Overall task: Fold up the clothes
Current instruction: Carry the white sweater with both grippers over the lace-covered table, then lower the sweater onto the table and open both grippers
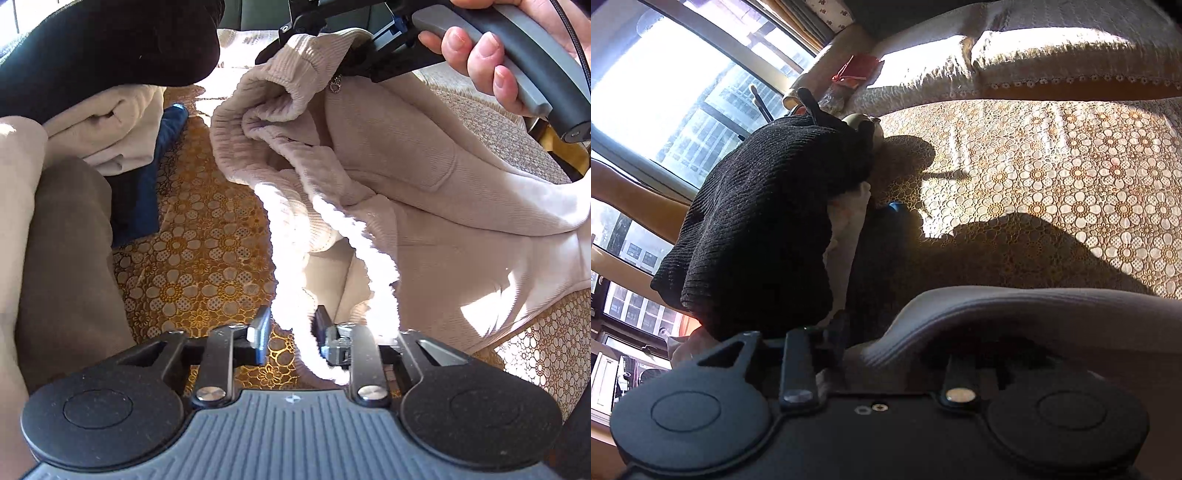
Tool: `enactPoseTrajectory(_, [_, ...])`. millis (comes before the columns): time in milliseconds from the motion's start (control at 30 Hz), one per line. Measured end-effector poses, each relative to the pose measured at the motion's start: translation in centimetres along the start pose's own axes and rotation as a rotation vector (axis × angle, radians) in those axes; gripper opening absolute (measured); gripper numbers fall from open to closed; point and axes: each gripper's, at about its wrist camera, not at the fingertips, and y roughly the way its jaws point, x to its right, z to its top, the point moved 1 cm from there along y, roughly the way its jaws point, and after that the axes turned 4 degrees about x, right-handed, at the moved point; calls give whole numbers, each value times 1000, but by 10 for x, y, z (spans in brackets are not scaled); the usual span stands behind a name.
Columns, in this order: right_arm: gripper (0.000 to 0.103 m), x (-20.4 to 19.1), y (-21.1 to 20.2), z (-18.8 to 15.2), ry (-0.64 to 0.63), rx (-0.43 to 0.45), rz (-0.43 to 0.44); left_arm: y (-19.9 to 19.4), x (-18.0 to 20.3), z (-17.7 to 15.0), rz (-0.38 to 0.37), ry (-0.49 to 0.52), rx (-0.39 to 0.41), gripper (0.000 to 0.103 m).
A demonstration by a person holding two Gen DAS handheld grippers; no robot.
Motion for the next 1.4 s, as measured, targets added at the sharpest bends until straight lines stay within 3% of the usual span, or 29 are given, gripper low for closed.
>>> enactPoseTrajectory(33, [103, -1, -3, 1, 7, 8, 7, -3, -2, 1, 15, -7, 7, 57])
enactPoseTrajectory(67, [103, -1, -4, 2, 12, 10, 13, -5, -4, 1, 27, -17, 13, 61])
enactPoseTrajectory(400, [103, -4, -21, 4, 44, -39, 70, -27, -2, 2, 66, 19, 48, 67])
enactPoseTrajectory(600, [103, 4, -31, -6, 58, -50, 51, -6, -11, -3, 26, 1, -35, 71])
enactPoseTrajectory(667, [103, 1, -36, -13, 19, -71, 69, -8, -16, -1, 68, -32, -2, 71])
enactPoseTrajectory(800, [103, 4, -36, -31, -41, -115, 27, -15, -32, 10, 35, -141, 32, 71])
enactPoseTrajectory(900, [103, 18, -28, -47, -9, -149, 3, -31, -23, 9, 63, -78, 49, 71])
enactPoseTrajectory(1000, [103, 30, -13, -68, -5, -204, -37, -46, -14, 13, 91, -52, 120, 71])
enactPoseTrajectory(1133, [103, 38, 1, -88, -6, -235, -70, -66, 7, 23, 16, 10, 221, 71])
enactPoseTrajectory(1233, [103, 49, 15, -100, 11, -262, -128, -52, 27, 19, -57, 93, 177, 71])
enactPoseTrajectory(1400, [103, 54, 7, -106, 7, -237, -134, -14, 45, 6, -31, 159, 109, 72])
